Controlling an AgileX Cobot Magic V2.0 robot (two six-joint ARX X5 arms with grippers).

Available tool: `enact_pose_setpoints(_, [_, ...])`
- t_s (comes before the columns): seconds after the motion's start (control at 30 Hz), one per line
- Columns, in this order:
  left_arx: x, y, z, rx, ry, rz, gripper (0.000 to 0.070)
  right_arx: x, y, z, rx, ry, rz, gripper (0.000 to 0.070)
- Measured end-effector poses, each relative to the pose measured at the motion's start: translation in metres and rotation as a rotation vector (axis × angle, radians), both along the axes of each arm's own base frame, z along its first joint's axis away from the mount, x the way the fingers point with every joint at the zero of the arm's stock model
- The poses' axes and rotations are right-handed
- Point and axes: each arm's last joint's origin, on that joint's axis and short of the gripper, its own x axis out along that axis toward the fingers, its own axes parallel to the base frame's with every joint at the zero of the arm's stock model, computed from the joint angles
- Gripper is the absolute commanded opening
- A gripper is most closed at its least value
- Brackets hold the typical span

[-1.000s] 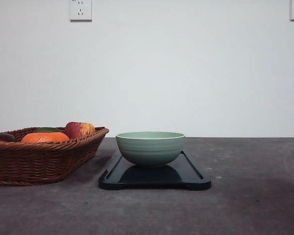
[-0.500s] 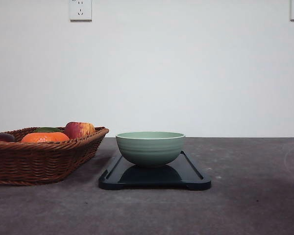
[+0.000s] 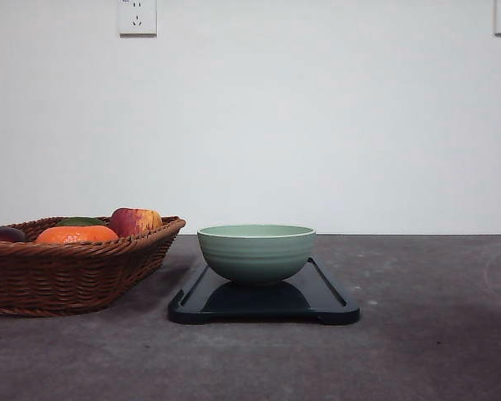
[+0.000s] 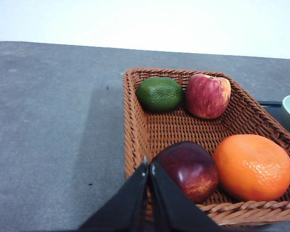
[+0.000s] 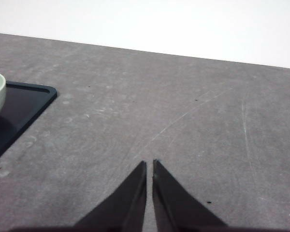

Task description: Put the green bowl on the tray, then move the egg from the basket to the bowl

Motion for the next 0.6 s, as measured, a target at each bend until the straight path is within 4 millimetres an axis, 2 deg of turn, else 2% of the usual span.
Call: enact_pose_setpoints(0.6, [0.0000,0.0000,0.0000,0.000,0.000,0.000,0.0000,0.0000,0.0000,0.0000,0.000,0.000,0.000,0.0014])
